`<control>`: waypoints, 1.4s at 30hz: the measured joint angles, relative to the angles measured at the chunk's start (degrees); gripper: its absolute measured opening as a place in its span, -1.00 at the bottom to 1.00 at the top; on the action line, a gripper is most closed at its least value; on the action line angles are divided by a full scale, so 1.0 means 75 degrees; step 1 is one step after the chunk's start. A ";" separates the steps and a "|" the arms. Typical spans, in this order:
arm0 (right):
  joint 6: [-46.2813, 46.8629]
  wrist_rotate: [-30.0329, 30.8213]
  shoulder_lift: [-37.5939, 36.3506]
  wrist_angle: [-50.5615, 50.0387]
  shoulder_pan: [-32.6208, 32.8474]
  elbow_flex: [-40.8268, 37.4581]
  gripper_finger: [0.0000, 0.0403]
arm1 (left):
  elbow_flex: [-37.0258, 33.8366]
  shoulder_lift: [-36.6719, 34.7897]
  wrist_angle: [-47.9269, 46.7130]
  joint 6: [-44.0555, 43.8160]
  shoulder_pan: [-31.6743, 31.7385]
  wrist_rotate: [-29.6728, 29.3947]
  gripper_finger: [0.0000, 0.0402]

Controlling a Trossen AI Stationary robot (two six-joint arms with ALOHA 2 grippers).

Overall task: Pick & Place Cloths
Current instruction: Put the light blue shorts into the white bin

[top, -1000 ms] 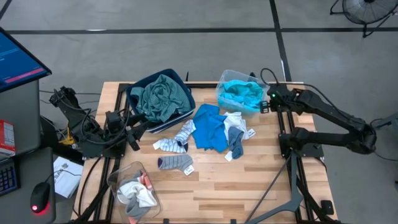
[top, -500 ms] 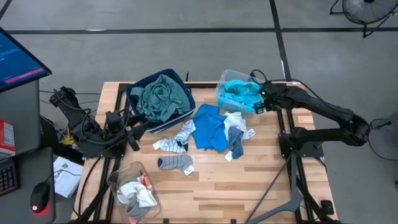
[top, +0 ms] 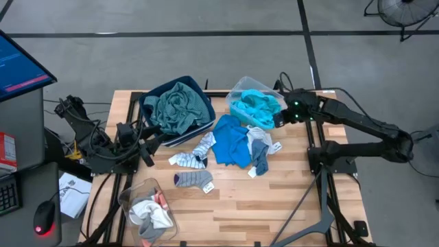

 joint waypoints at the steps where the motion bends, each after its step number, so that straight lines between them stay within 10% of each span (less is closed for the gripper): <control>1: 0.0014 -0.0002 -0.0076 0.0179 0.0049 0.0014 -1.00 | 0.0000 0.0000 0.0000 0.0000 0.0000 0.0000 0.06; 8: -0.1588 0.0003 -0.0460 0.1739 0.0553 0.0043 -1.00 | 0.0000 0.0000 -0.0002 0.0000 0.0000 0.0000 0.06; 16: -0.5094 0.0556 -0.0357 0.0098 0.2401 0.0328 -0.93 | 0.0000 0.0020 -0.0003 0.0000 0.0000 -0.0001 0.06; 25: -0.7145 0.2030 0.0576 -0.0917 0.4300 0.0433 -0.22 | 0.0000 0.0095 -0.0006 0.0000 -0.0001 0.0019 0.06; 34: -0.7735 0.5774 0.1425 -0.1372 0.5171 0.0433 0.47 | 0.0003 0.0334 -0.0003 0.0000 -0.0003 0.0076 0.06; 42: -0.7610 0.4824 0.1778 -0.1668 0.4797 0.0215 0.50 | 0.0001 0.0557 0.0006 -0.0003 -0.0001 0.0093 0.06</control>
